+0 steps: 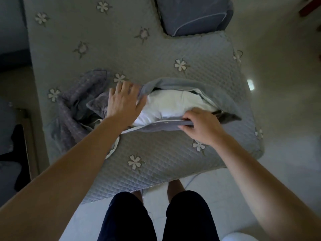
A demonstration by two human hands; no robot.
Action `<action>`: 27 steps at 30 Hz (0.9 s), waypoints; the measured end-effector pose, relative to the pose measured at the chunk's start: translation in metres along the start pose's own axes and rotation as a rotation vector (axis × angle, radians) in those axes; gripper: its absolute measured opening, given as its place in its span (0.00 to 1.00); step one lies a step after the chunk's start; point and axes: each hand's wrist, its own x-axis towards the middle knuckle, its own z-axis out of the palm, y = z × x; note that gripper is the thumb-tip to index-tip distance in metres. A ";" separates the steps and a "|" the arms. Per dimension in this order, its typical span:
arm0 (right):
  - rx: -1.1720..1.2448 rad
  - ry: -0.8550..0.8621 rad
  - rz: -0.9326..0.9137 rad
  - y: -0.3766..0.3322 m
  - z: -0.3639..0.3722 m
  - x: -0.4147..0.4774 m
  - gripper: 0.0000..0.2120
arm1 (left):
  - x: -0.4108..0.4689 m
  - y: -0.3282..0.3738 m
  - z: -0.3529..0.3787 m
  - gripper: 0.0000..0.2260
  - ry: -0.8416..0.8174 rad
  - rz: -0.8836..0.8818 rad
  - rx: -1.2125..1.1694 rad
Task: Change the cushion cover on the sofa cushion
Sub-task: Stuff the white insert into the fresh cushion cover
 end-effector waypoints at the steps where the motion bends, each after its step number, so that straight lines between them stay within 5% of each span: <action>1: 0.016 -0.010 0.006 -0.003 0.001 -0.002 0.16 | 0.007 0.005 0.003 0.18 -0.054 -0.024 -0.007; 4: 0.151 0.120 0.136 -0.010 0.002 -0.003 0.20 | 0.015 0.013 0.017 0.20 -0.314 -0.003 -0.043; 7: 0.087 0.371 0.274 -0.004 0.001 0.006 0.14 | 0.011 0.010 0.026 0.15 -0.266 0.004 -0.033; 12: -0.226 0.038 0.386 0.030 -0.002 0.027 0.22 | 0.013 0.001 0.015 0.15 -0.220 0.030 -0.026; 18: -0.269 0.417 0.278 0.028 -0.003 0.027 0.06 | 0.044 -0.007 -0.001 0.10 0.020 0.051 -0.103; 23: -0.199 0.188 0.367 0.020 0.007 0.023 0.22 | 0.061 -0.003 -0.013 0.08 0.084 -0.032 -0.176; 27: -0.088 0.258 0.509 0.033 -0.017 0.029 0.16 | 0.057 -0.002 -0.013 0.20 -0.105 -0.008 -0.101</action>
